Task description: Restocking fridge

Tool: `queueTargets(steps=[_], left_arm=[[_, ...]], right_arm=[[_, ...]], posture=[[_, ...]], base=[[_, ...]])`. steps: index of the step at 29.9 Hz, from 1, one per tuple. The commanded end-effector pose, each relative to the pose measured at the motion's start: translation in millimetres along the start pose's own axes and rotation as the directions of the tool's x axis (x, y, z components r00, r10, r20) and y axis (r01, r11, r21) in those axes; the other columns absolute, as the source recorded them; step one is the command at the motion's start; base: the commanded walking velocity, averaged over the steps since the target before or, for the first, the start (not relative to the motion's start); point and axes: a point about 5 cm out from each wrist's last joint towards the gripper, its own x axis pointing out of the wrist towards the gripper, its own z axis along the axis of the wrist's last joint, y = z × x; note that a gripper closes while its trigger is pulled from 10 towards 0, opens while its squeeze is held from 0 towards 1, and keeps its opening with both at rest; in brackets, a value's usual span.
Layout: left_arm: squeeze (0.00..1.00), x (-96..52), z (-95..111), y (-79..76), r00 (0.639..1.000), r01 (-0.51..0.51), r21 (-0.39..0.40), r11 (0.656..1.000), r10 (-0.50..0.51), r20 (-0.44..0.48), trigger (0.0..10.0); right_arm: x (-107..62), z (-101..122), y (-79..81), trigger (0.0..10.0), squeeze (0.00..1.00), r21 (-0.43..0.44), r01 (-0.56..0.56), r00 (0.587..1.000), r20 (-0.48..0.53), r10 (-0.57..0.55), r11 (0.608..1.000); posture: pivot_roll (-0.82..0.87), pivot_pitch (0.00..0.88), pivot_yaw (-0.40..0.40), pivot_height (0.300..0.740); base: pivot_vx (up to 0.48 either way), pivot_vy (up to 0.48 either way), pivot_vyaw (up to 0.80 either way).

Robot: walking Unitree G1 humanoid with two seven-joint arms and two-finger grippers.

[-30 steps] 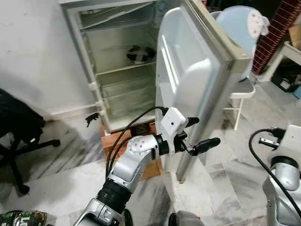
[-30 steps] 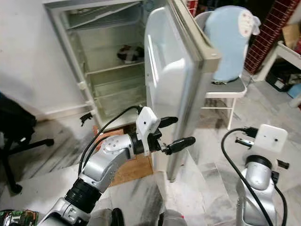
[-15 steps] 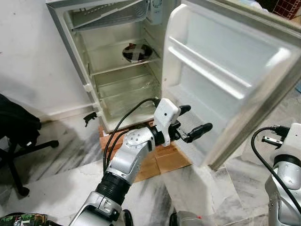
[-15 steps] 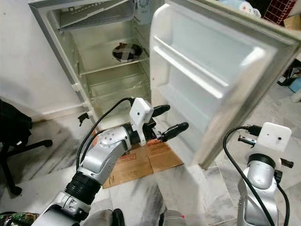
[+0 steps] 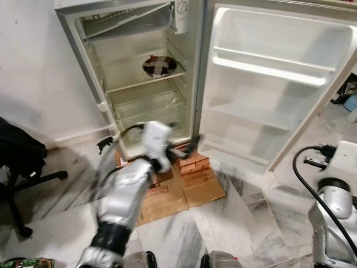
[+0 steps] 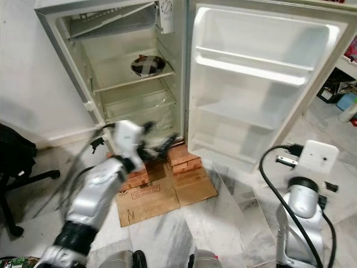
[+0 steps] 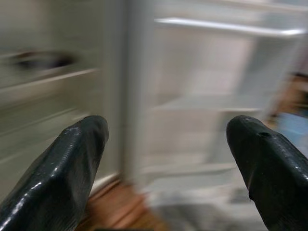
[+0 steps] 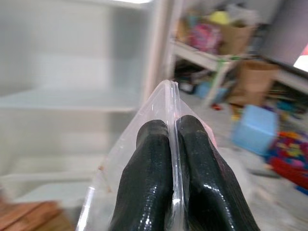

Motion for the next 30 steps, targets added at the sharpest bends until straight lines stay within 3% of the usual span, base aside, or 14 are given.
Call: queueTargets(steps=[1, 2, 3, 7, 10, 11, 13, 17, 19, 21, 22, 24, 30], left_arm=[[0.00, -19.8, 1, 22.2, 0.990, -0.143, 0.031, 0.989, 0.143, 0.005, 10.0], [0.00, -34.9, -1, 35.4, 0.974, -0.228, 0.049, 0.972, 0.228, 0.000, 10.0], [0.00, -34.9, -1, 35.4, 0.974, -0.228, 0.049, 0.972, 0.228, 0.000, 10.0], [0.00, -66.8, -3, 56.9, 0.916, -0.401, 0.074, 0.913, 0.402, -0.004, 10.0], [0.00, -76.1, -2, 61.8, 0.890, -0.455, 0.088, 0.886, 0.456, 0.005, 10.0], [0.00, -83.5, -3, 64.8, 0.851, -0.523, 0.086, 0.848, 0.525, 0.005, 10.0], [0.00, -86.6, -6, 64.1, 0.833, -0.551, 0.080, 0.831, 0.553, -0.004, 10.0], [0.00, -87.0, -7, 58.9, 0.834, -0.549, 0.083, 0.832, 0.552, -0.014, 10.0], [0.00, -87.1, -7, 58.0, 0.820, -0.567, 0.096, 0.818, 0.572, -0.027, 10.0], [0.00, -87.0, -8, 58.2, 0.818, -0.570, 0.094, 0.816, 0.575, -0.030, 10.0], [0.00, -87.1, -8, 58.3, 0.815, -0.574, 0.088, 0.814, 0.578, -0.034, 10.0], [0.00, -87.6, -8, 57.7, 0.817, -0.572, 0.081, 0.816, 0.576, -0.036, 10.0], [0.00, -89.1, -6, 55.1, 0.829, -0.556, 0.056, 0.829, 0.558, -0.030, 10.0]], right_arm=[[2.8, 2, 22.4, 10.0, 0.00, 0.044, -0.098, 0.995, 0.002, 0.098, 0.994], [4.5, 3, 35.0, 10.0, 0.00, 0.073, -0.154, 0.988, 0.005, 0.154, 0.985], [4.5, 3, 35.0, 10.0, 0.00, 0.073, -0.154, 0.988, 0.005, 0.154, 0.985], [10.4, 7, 61.4, 10.0, 0.00, 0.136, -0.267, 0.963, 0.017, 0.268, 0.954], [13.5, 11, 70.2, 10.0, 0.00, 0.156, -0.299, 0.954, 0.027, 0.299, 0.941], [16.1, 17, 80.7, 10.0, 0.00, 0.176, -0.359, 0.933, 0.050, 0.356, 0.917], [17.9, 20, 87.9, 10.0, 0.00, 0.191, -0.400, 0.916, 0.066, 0.395, 0.896], [20.3, 23, 96.4, 10.0, 0.00, 0.211, -0.445, 0.895, 0.083, 0.437, 0.870], [19.4, 26, 105.2, 10.0, 0.00, 0.250, -0.498, 0.866, 0.097, 0.490, 0.830], [18.2, 26, 107.8, 10.0, 0.00, 0.267, -0.513, 0.856, 0.098, 0.507, 0.816], [15.1, 28, 114.9, 10.0, 0.00, 0.300, -0.554, 0.829, 0.108, 0.549, 0.777], [12.5, 30, 120.5, 10.0, 0.00, 0.314, -0.582, 0.808, 0.122, 0.577, 0.750], [12.8, 32, 128.6, 10.0, 0.00, 0.297, -0.610, 0.789, 0.142, 0.598, 0.734]], posture=[[-0.04, 0.073, -0.013, 0.740], [-0.02, 0.076, -0.024, 0.740], [-0.02, 0.076, -0.024, 0.740], [0.03, 0.075, -0.052, 0.740], [0.04, 0.078, -0.058, 0.740], [0.07, 0.083, -0.072, 0.740], [0.07, 0.083, -0.072, 0.740], [0.07, 0.083, -0.077, 0.740], [0.07, 0.080, -0.075, 0.740], [0.07, 0.079, -0.073, 0.740], [0.07, 0.079, -0.073, 0.740], [0.07, 0.079, -0.074, 0.740], [0.08, 0.085, -0.080, 0.740]], base=[[0.000, 0.000, 0.00], [0.000, 0.000, 0.00], [0.000, 0.000, 0.00], [0.000, 0.000, 0.00], [0.000, 0.000, 0.00], [0.000, 0.000, 0.00], [0.000, 0.000, 0.00], [0.000, 0.000, 0.00], [0.000, 0.000, 0.00], [0.000, 0.000, 0.00], [0.000, 0.000, 0.00], [0.000, 0.000, 0.00], [0.000, 0.000, 0.00]])
